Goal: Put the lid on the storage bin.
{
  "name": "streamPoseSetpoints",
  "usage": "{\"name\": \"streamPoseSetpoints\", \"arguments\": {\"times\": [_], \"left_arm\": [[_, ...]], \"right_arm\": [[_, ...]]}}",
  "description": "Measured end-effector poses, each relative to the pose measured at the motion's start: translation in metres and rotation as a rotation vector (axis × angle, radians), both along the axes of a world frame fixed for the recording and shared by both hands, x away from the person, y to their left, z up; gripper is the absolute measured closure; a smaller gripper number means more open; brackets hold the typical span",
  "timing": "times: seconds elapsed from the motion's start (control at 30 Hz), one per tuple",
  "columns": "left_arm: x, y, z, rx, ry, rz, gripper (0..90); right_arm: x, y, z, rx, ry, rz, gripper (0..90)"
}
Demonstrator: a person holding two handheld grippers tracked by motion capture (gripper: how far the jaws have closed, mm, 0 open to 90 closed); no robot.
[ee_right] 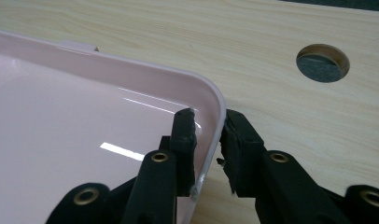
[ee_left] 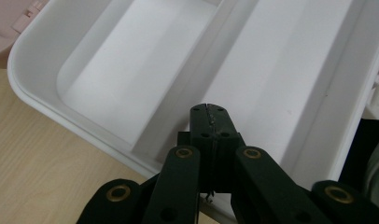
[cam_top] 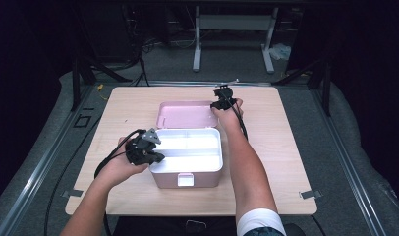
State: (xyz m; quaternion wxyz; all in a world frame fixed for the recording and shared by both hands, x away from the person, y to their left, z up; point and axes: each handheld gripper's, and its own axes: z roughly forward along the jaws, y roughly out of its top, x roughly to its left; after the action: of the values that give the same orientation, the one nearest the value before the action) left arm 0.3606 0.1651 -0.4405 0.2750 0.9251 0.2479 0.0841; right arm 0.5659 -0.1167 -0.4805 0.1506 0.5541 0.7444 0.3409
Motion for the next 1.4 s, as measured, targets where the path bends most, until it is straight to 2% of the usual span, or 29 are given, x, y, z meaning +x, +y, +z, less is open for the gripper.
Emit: {"name": "streamPoseSetpoints", "arguments": {"times": [0.3, 0.47, 0.67, 0.77, 0.97, 1.07, 1.2, 1.33, 1.4], "left_arm": [[0.001, 0.001, 0.000, -0.006, 0.008, -0.007, 90.0], [0.001, 0.001, 0.000, -0.004, 0.008, -0.008, 90.0], [0.001, 0.001, 0.000, -0.004, 0.009, -0.013, 90.0], [0.001, 0.001, 0.000, -0.004, 0.008, -0.015, 90.0], [0.001, 0.001, -0.001, -0.011, 0.001, -0.018, 90.0], [0.001, 0.001, 0.000, -0.010, 0.002, -0.021, 90.0], [0.001, 0.001, 0.000, -0.011, 0.004, -0.017, 90.0], [0.002, 0.001, 0.000, -0.009, 0.005, -0.019, 90.0], [0.002, 0.001, 0.000, -0.008, 0.003, -0.021, 90.0]], "right_arm": [[0.001, -0.002, -0.001, 0.033, 0.001, -0.010, 76.9], [0.000, -0.002, 0.001, 0.033, 0.003, -0.011, 77.3], [0.000, -0.004, 0.005, 0.064, -0.002, -0.005, 77.5], [0.000, -0.005, 0.008, 0.053, -0.002, 0.004, 77.6], [0.000, -0.009, 0.016, 0.049, -0.006, 0.028, 77.9], [0.000, -0.015, 0.021, 0.080, -0.010, 0.040, 78.2], [0.000, -0.019, 0.030, 0.089, -0.021, 0.067, 78.5], [-0.001, -0.025, 0.040, 0.124, -0.039, 0.093, 79.1], [-0.002, -0.027, 0.046, 0.122, -0.046, 0.111, 79.4]]}}
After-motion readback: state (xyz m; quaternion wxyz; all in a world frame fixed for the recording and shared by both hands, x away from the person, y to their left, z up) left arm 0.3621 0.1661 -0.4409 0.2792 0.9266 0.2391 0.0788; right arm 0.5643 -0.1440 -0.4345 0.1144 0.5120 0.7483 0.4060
